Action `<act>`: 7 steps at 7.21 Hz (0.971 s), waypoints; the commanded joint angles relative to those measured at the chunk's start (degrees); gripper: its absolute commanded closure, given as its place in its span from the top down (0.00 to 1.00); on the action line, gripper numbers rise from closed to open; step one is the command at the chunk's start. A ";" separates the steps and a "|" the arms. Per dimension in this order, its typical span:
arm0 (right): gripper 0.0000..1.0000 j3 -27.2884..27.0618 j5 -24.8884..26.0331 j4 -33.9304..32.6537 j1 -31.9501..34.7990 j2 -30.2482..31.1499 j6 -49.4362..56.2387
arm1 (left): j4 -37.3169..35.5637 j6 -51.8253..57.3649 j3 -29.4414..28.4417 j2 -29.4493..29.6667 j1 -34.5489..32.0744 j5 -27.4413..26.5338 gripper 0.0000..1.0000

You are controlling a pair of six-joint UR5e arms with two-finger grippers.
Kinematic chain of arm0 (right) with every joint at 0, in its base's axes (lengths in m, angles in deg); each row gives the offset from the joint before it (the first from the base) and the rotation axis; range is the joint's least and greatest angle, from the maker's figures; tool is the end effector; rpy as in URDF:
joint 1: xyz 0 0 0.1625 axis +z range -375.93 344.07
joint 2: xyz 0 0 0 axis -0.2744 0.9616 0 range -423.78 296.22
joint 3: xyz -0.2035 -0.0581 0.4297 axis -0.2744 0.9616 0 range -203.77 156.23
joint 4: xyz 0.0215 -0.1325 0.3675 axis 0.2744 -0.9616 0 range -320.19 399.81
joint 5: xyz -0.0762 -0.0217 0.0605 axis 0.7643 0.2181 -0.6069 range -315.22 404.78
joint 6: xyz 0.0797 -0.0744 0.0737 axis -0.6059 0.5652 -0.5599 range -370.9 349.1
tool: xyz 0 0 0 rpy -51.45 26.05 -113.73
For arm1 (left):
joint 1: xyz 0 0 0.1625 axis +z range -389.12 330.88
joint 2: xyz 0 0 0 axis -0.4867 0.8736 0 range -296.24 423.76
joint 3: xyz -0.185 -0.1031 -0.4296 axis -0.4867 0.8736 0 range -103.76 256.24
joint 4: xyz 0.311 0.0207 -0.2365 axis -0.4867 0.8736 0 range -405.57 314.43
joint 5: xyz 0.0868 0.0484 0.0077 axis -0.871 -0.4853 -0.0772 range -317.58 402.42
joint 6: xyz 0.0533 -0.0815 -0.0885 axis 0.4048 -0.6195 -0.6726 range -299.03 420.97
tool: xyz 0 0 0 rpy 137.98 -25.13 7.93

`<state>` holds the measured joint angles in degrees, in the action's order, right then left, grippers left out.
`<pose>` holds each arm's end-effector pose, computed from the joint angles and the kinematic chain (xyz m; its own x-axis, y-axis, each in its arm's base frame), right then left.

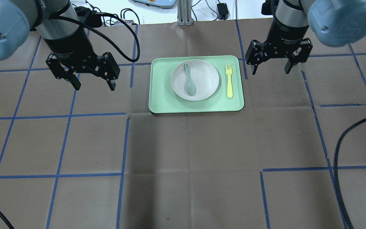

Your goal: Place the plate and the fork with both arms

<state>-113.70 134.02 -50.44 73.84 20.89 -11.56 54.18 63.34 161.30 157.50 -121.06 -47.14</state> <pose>0.1330 -0.4992 0.4659 -0.9998 0.0166 -0.0122 0.0155 0.9961 0.0874 -0.1504 -0.4733 0.5031 -0.9972 0.0735 0.0137 0.0747 0.9861 0.1482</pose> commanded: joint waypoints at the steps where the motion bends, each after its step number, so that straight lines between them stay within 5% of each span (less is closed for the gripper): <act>1: 1.00 -5.94 0.06 -0.88 -0.47 4.69 0.30 | 0.01 0.01 -0.42 0.21 0.00 0.08 1.00; 7: 1.00 -6.05 1.91 -0.80 -0.20 5.06 0.21 | 0.01 0.09 0.89 -0.49 0.00 -0.44 1.00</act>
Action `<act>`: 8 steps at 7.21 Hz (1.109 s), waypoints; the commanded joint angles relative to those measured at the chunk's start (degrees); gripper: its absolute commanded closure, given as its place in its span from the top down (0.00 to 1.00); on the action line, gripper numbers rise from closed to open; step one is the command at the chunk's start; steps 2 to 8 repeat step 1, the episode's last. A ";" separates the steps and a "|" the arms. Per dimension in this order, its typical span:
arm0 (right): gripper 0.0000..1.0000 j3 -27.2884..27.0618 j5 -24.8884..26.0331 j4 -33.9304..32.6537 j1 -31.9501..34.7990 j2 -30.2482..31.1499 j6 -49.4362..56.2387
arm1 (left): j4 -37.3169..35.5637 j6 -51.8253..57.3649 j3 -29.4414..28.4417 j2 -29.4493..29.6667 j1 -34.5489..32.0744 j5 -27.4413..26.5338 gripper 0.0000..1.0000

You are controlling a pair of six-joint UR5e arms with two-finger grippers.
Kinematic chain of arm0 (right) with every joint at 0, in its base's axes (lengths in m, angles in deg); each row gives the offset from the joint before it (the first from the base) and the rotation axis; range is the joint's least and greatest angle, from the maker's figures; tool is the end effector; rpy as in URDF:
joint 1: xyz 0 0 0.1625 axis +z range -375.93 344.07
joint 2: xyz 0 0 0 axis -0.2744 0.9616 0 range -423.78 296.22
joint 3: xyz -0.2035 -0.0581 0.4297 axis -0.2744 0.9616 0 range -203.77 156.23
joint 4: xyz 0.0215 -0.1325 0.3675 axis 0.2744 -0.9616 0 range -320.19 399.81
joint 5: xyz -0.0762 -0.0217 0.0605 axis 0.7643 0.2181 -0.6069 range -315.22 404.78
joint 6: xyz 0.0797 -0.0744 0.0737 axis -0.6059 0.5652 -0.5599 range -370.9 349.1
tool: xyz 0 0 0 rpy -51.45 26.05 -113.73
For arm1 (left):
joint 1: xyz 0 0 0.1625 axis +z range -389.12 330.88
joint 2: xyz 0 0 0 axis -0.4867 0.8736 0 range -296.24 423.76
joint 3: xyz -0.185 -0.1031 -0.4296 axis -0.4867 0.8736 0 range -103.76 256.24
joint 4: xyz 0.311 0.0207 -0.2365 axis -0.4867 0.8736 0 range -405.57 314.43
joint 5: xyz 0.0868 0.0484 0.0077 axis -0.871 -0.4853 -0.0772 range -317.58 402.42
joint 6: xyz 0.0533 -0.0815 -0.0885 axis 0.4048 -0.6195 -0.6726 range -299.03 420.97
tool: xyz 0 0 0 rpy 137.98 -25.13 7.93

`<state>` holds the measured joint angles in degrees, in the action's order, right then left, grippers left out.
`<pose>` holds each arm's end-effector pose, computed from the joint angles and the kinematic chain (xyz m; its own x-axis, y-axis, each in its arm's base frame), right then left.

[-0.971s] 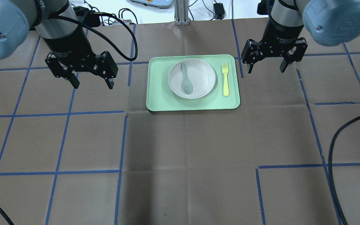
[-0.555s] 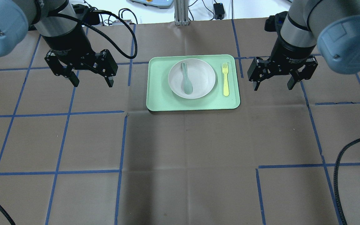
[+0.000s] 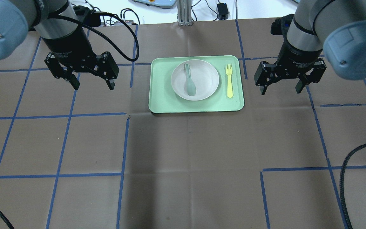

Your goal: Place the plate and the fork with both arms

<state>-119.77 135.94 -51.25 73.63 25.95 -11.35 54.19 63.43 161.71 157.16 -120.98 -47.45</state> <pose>0.1271 -0.4563 0.4613 -0.9997 0.0136 0.0209 0.0155 0.9958 0.0905 -0.1489 -0.4705 0.5028 -0.9972 0.0744 0.0087 0.0749 0.9859 0.1498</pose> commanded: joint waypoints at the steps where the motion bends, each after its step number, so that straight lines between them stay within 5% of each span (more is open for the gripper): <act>1: 1.00 0.03 -0.01 0.00 0.00 0.00 0.01 | 0.00 0.00 0.48 -0.15 0.01 -0.12 1.00; 8: 1.00 0.03 -0.01 0.00 0.00 0.00 0.01 | 0.00 0.00 0.48 -0.15 0.01 -0.12 1.00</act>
